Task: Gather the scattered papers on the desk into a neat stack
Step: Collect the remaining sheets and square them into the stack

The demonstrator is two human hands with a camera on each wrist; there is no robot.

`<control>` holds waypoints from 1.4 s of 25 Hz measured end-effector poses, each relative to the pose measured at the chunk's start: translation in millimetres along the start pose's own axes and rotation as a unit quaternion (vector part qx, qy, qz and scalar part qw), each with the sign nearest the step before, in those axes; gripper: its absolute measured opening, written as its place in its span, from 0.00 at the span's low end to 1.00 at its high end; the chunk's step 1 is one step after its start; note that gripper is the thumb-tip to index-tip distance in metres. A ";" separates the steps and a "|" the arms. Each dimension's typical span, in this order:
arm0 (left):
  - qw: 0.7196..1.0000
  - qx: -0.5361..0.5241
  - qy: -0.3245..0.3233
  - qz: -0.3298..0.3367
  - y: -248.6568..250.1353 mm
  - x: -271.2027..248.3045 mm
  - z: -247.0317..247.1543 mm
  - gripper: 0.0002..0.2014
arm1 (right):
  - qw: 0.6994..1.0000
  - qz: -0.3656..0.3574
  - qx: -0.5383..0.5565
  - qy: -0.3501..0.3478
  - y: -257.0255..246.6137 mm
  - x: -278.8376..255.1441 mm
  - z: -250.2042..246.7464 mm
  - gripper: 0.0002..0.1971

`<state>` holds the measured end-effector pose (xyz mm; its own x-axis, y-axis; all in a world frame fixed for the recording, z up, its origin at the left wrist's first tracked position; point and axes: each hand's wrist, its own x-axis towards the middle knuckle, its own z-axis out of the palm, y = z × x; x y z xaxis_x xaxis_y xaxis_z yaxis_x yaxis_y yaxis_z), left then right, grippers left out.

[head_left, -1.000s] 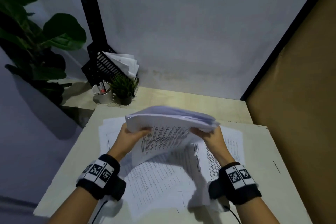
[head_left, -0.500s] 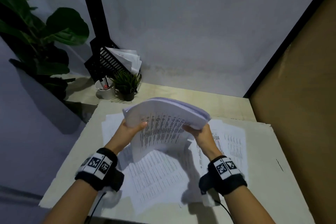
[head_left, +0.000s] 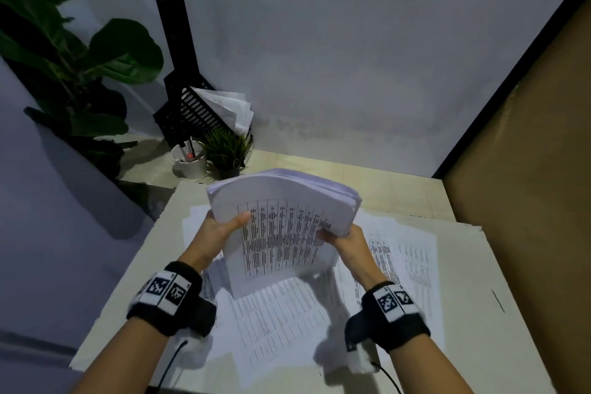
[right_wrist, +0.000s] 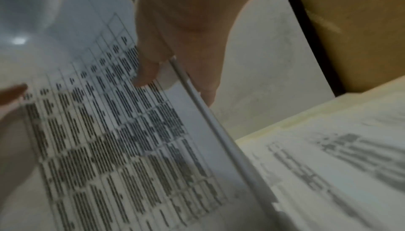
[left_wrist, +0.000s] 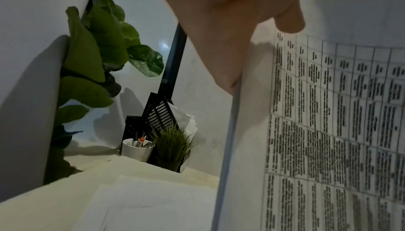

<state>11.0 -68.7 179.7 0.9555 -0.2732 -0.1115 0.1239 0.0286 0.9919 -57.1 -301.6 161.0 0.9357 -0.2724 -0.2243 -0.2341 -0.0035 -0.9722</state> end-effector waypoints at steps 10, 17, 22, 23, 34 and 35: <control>0.991 -0.010 0.074 0.112 26.1 -11.0 14.4 0.27 | 0.960 -0.190 0.107 0.174 -55.3 -8.4 30.4 0.18; 0.984 0.021 0.092 0.150 36.1 -15.6 24.3 0.14 | 0.970 -0.173 0.084 0.146 -63.0 -2.5 19.8 0.09; 0.998 0.018 0.043 0.038 4.1 -5.1 3.4 0.47 | 0.981 -0.183 0.065 0.024 -47.5 4.2 -1.2 0.30; 0.999 0.012 0.038 0.000 0.0 -4.1 1.7 0.47 | 0.988 -0.152 0.029 -0.005 -40.0 3.6 -2.0 0.24; 0.998 -0.012 -0.058 0.033 9.9 -17.4 -14.0 0.34 | 0.991 -0.084 -0.008 -0.102 -27.3 2.8 -4.9 0.18; 0.999 -0.007 -0.044 0.013 9.0 -16.1 -12.7 0.37 | 0.992 -0.079 -0.016 -0.097 -26.1 5.9 -1.8 0.20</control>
<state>0.2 -51.8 189.6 0.9312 -0.3559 -0.0784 0.1026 0.0497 0.9935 -46.0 -304.8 185.2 0.9939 -0.0761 -0.0802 -0.0851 -0.0633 -0.9944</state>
